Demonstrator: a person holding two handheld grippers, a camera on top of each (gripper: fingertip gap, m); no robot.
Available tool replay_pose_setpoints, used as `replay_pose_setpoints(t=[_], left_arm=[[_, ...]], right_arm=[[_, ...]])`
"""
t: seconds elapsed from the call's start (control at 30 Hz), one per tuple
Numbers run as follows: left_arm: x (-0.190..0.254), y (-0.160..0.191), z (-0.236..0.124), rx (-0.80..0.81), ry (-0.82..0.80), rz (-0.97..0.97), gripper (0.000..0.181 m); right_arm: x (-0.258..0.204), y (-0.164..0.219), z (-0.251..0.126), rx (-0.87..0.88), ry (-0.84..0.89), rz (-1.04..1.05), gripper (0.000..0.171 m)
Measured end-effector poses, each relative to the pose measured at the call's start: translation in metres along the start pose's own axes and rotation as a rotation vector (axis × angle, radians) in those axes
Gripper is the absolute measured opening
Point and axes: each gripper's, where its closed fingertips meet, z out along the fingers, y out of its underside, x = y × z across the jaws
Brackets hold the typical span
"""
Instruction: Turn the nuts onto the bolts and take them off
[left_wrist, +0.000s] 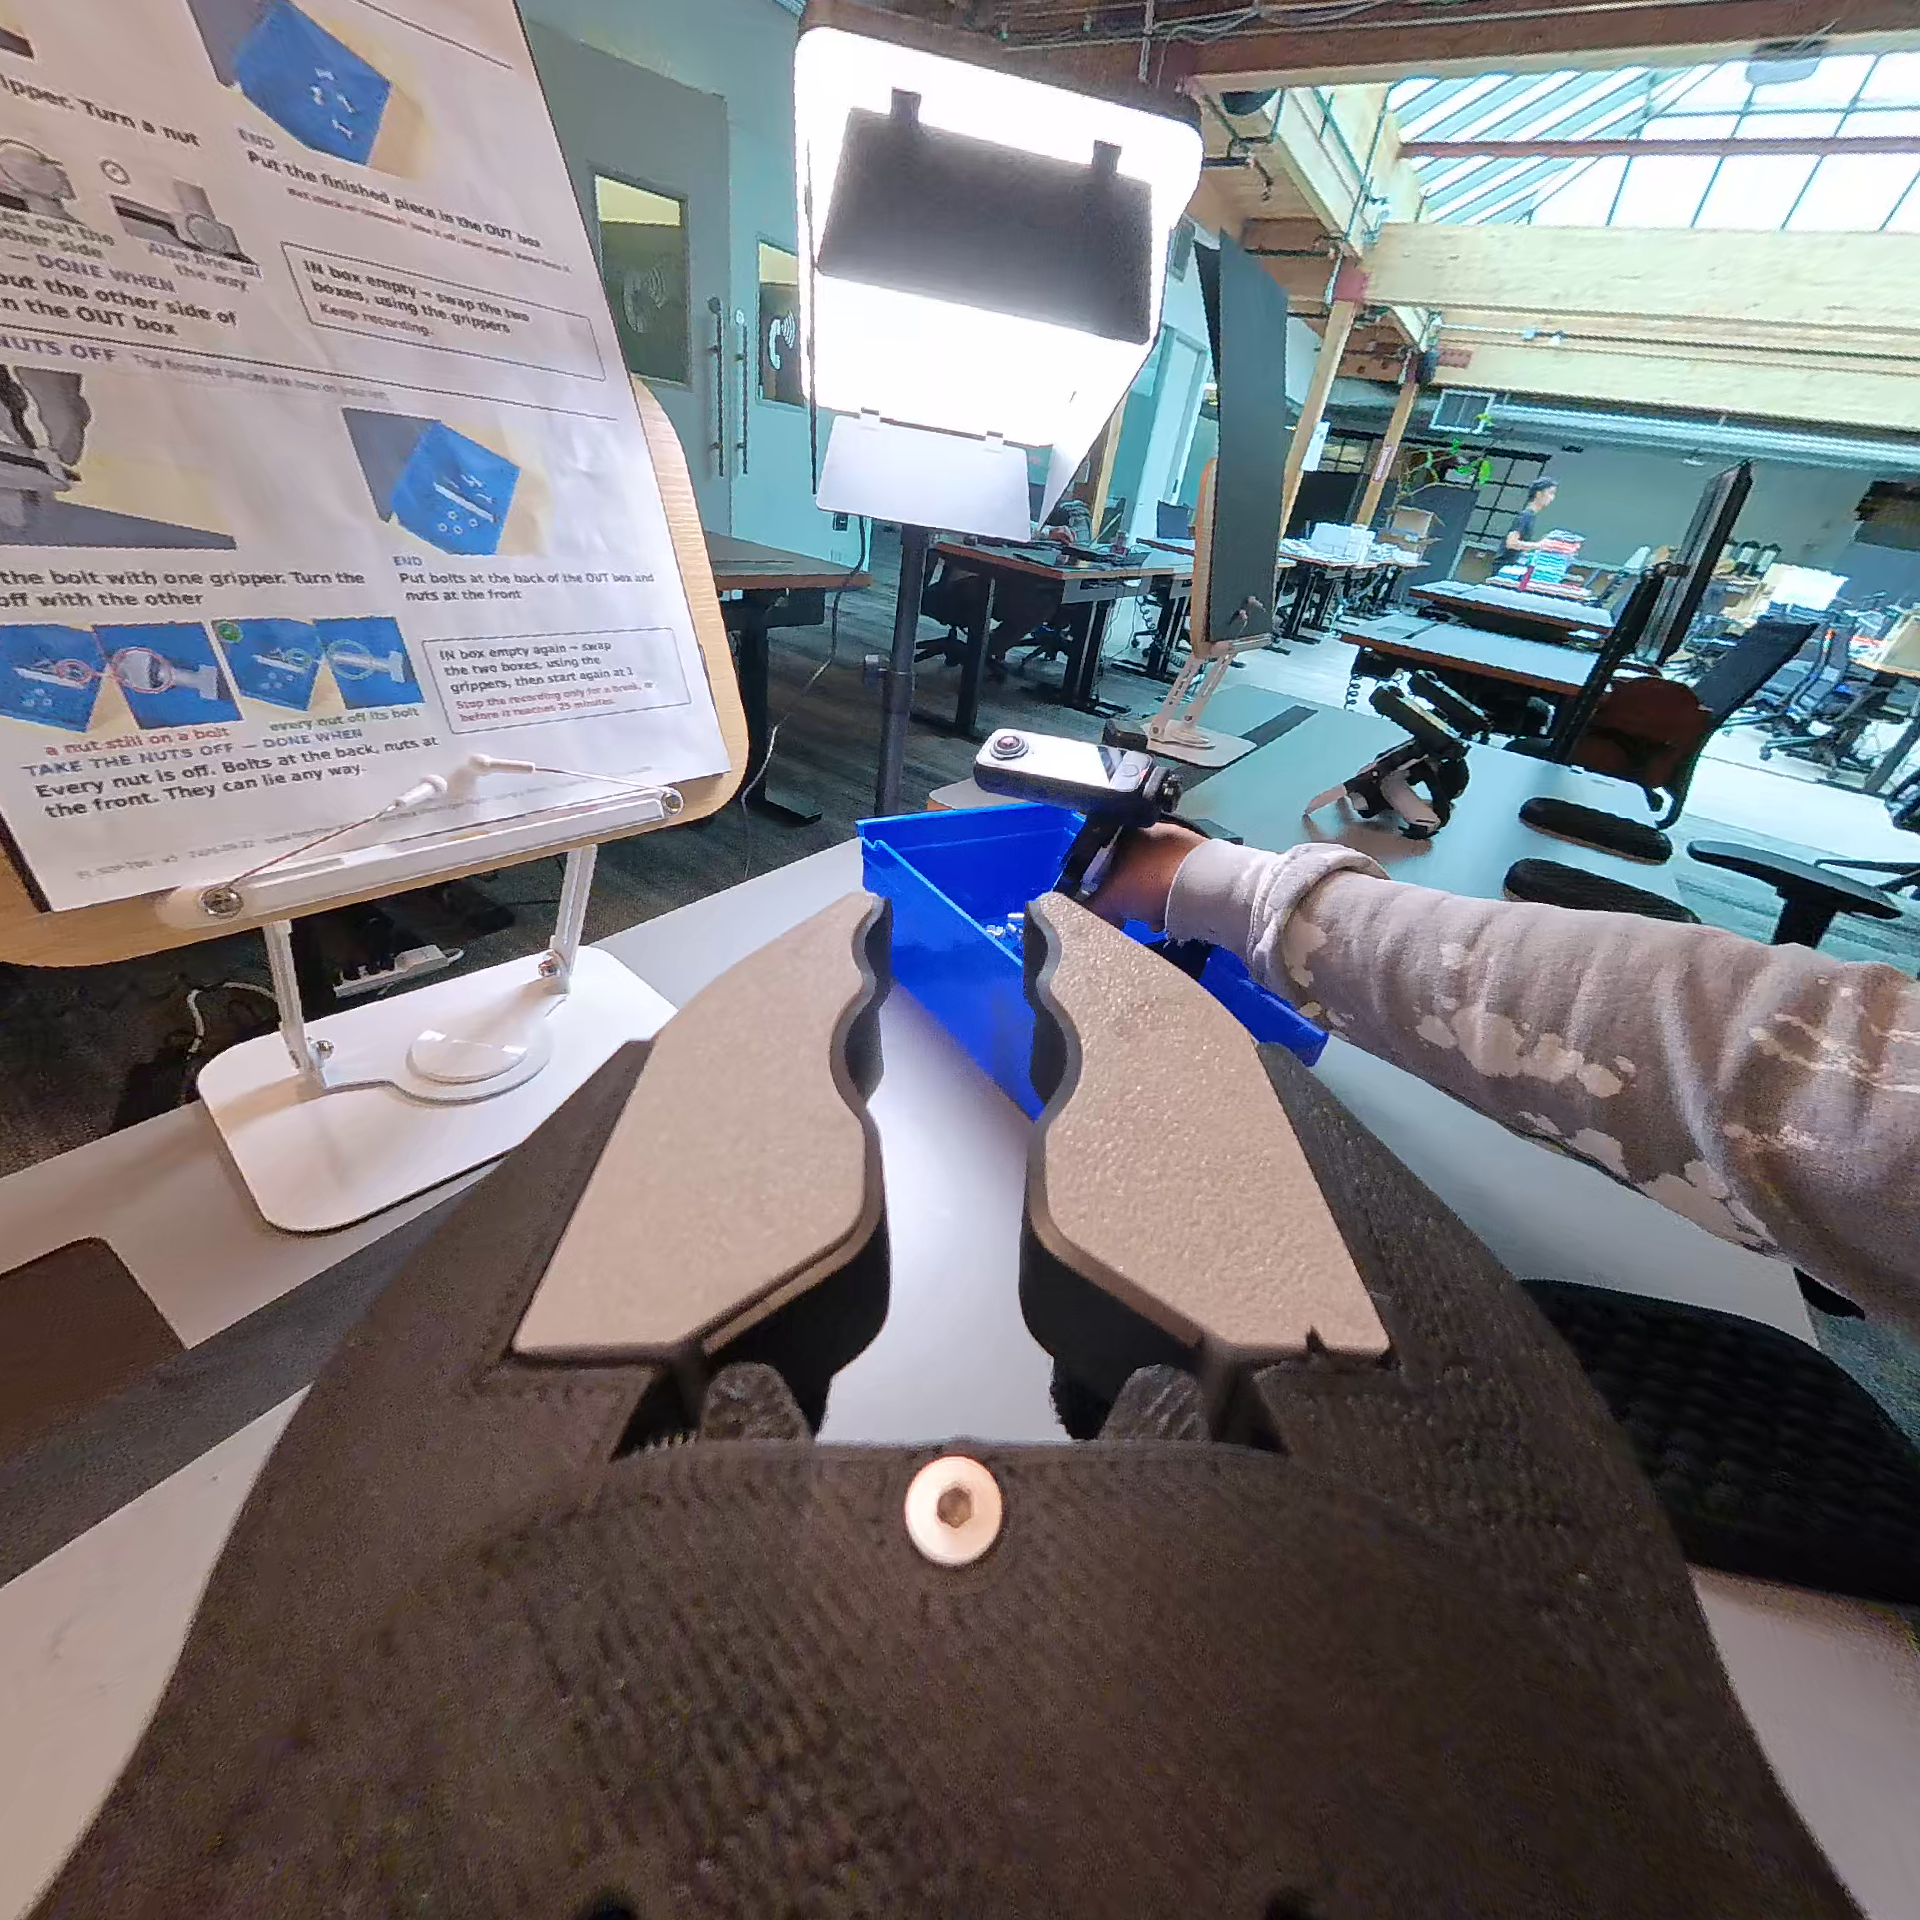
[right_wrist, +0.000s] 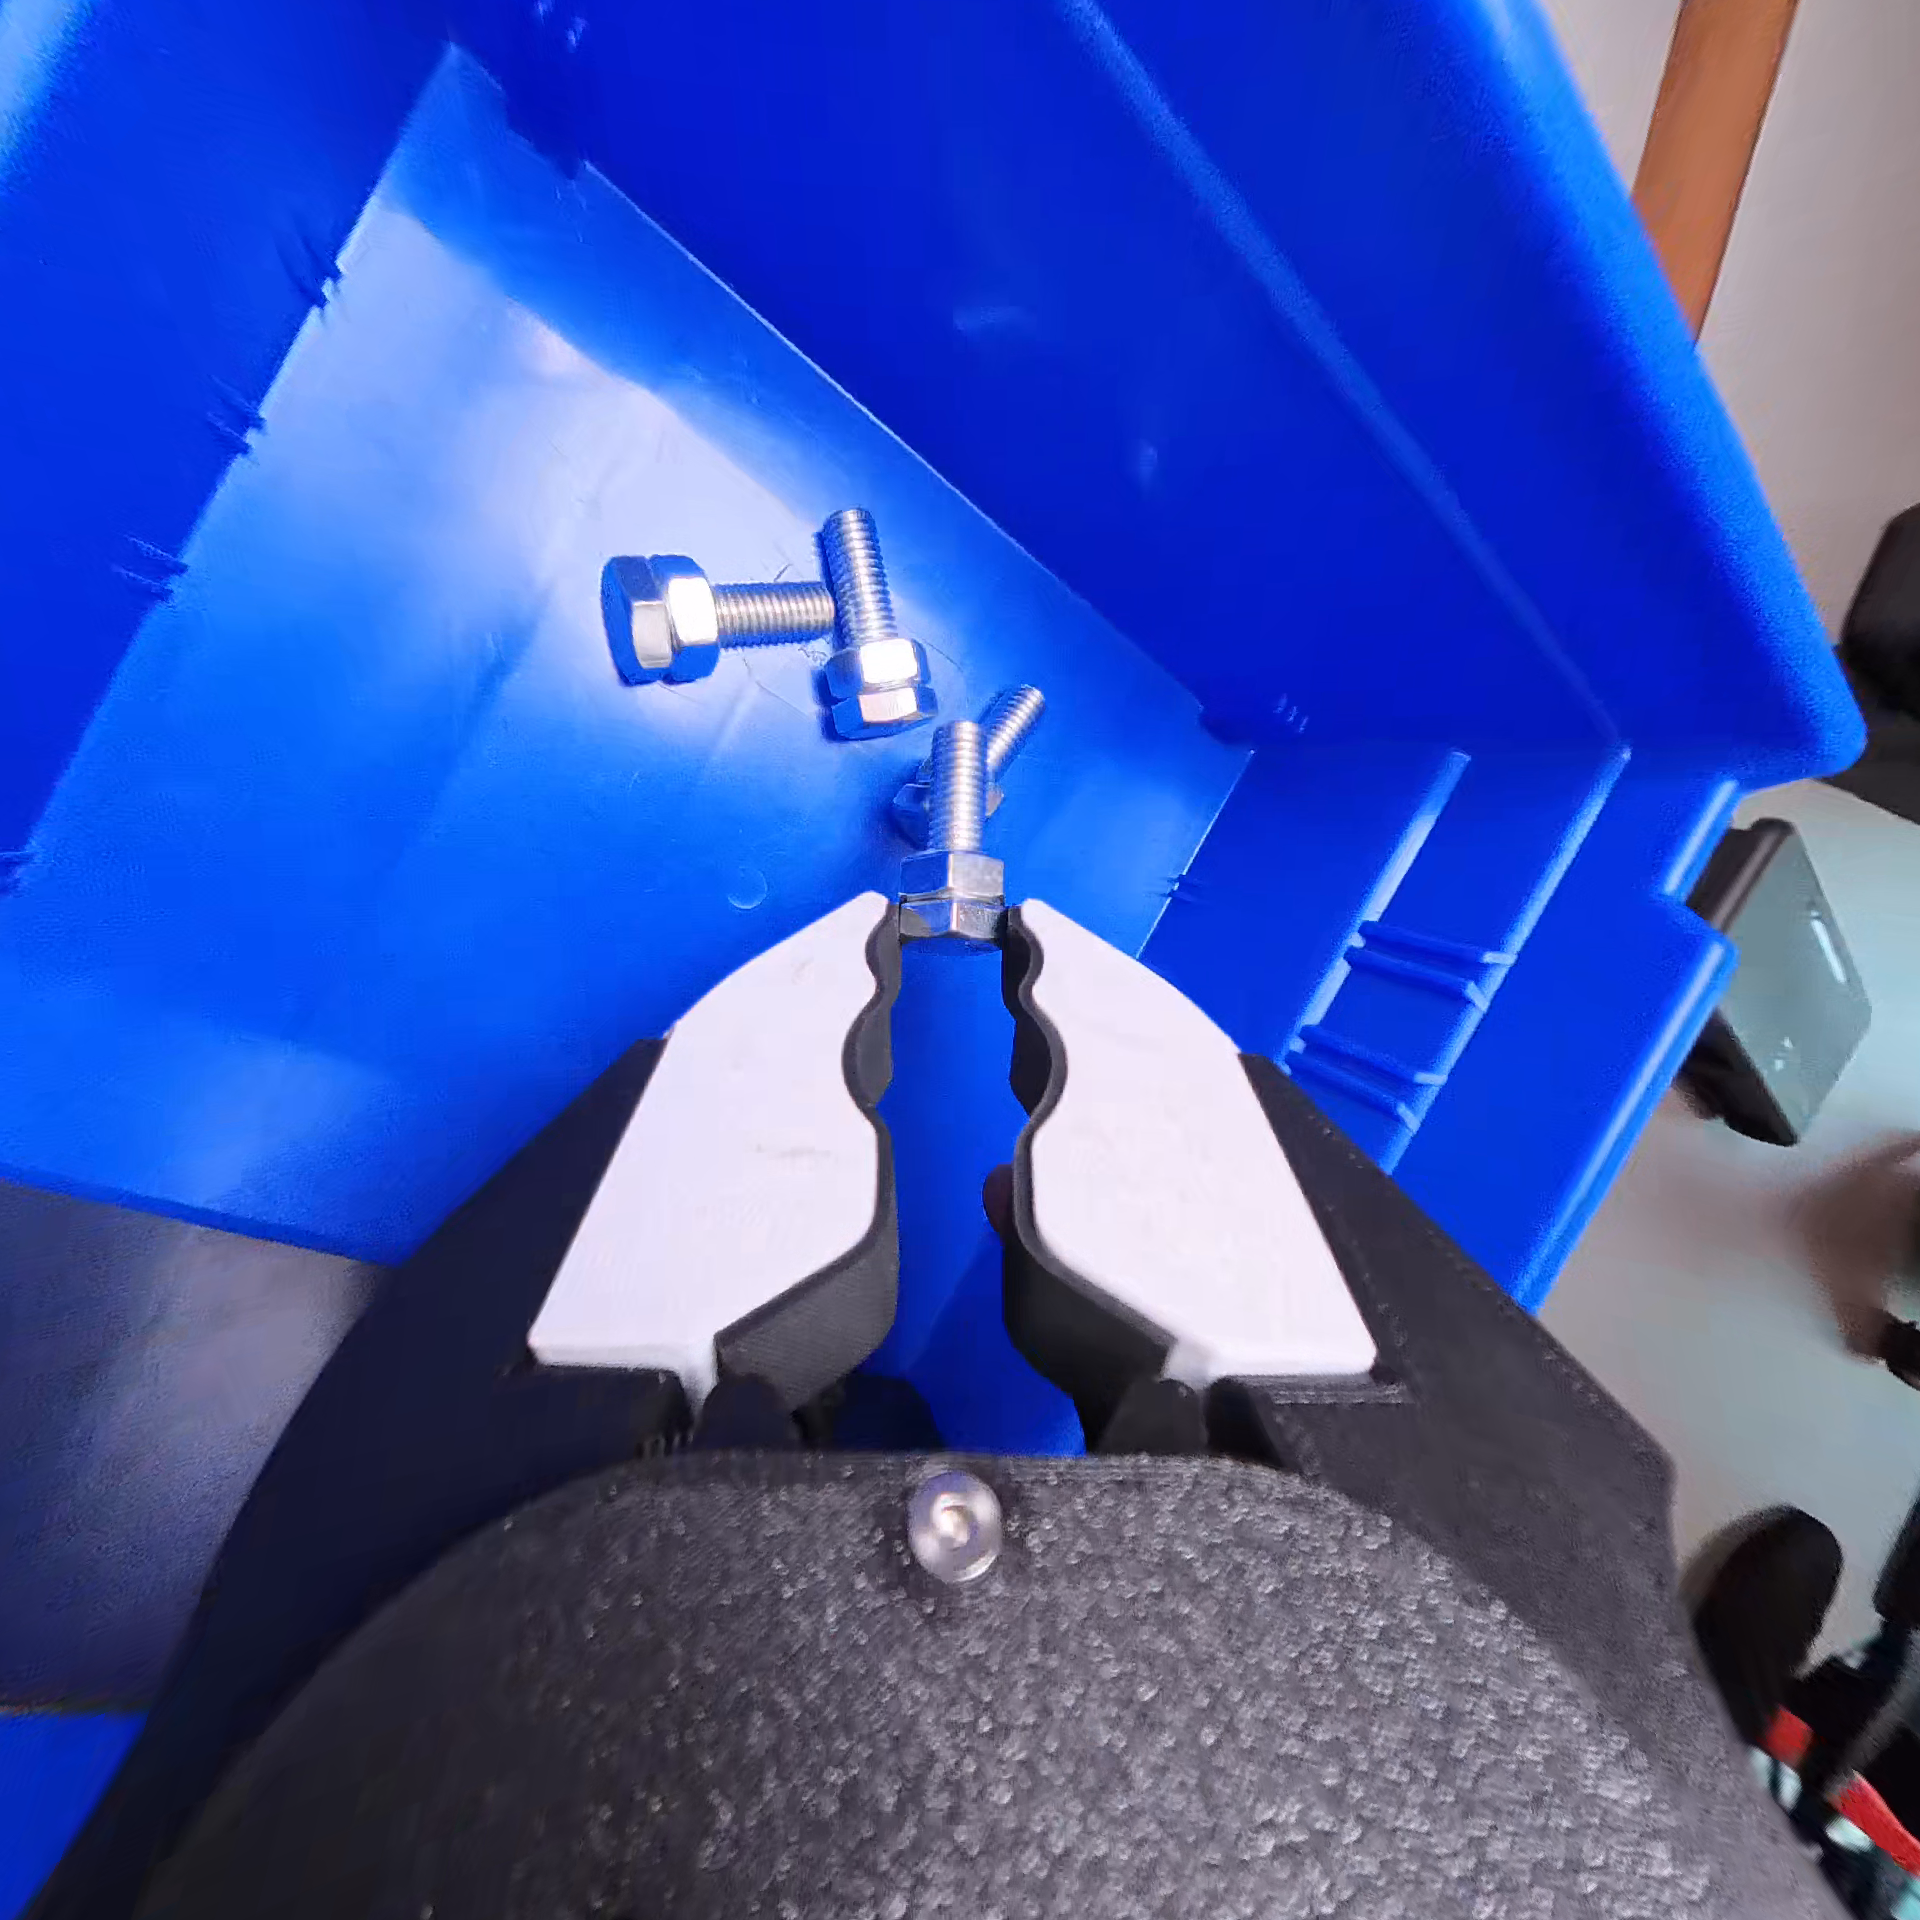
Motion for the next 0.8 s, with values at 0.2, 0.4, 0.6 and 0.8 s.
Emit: replay_pose_setpoints(t=[0.2,0.4,0.6,0.8], left_arm=[[0.000,0.000,0.001,-0.008,-0.012,0.020,0.025],[-0.011,-0.005,-0.015,-0.032,-0.062,0.059,0.029],[-0.058,-0.002,-0.077,-0.158,-0.220,0.127,0.038],[-0.093,0.058,-0.156,-0.465,-0.362,0.196,0.044]], right_arm=[[0.003,0.003,0.015,-0.085,0.084,-0.133,0.019],[0.008,-0.033,-0.050,0.239,0.113,-0.205,0.039],[-0.042,-0.018,-0.201,0.764,-0.229,-0.293,0.040],[-0.101,0.084,-0.205,0.703,-0.382,-0.528,0.041]])
